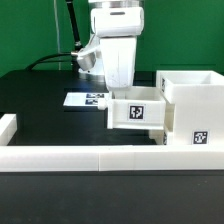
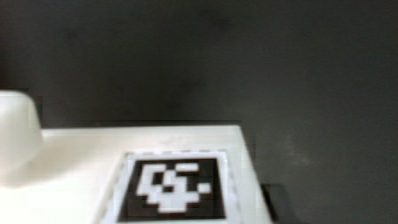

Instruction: Assemble drawer

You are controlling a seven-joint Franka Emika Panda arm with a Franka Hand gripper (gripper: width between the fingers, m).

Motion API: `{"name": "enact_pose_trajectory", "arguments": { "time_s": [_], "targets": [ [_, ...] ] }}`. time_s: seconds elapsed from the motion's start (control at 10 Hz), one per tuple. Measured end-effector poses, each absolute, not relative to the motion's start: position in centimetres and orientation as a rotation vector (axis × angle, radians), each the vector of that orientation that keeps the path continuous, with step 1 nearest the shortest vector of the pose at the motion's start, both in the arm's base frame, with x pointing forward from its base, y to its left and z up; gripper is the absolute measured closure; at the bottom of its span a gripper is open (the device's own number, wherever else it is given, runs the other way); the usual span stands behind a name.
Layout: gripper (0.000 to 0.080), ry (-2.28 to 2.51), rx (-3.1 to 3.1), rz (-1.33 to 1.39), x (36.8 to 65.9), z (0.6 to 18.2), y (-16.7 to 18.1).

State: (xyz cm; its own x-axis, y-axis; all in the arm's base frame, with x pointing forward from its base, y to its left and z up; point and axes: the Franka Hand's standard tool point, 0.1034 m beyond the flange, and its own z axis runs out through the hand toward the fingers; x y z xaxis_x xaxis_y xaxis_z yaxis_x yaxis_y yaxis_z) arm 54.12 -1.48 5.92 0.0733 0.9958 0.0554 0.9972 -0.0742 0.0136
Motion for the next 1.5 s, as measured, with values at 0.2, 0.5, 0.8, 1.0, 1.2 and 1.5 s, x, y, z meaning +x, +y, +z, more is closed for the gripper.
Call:
{"name": "enact_pose_trajectory", "arguments": {
  "time_s": [0.2, 0.5, 0.8, 1.0, 1.2, 1.5],
  "targets": [
    [0.0757, -2.127, -2.269, -0.073, 54.1, 5.9, -1.3],
    [0.0757, -2.135, -2.25, -0.054, 54.1, 6.0, -0.7],
    [0.0757, -2.128, -2.239, -0.032, 54.1, 5.9, -0.4],
    [0.0757, -2.127, -2.239, -0.032, 54.1, 5.9, -0.4],
    [0.0757, -2.129, -2.237, -0.032, 54.1, 5.8, -0.3],
    [0.0757, -2.14, -2.224, -0.034, 54.4, 5.8, 0.2]
  ]
}}
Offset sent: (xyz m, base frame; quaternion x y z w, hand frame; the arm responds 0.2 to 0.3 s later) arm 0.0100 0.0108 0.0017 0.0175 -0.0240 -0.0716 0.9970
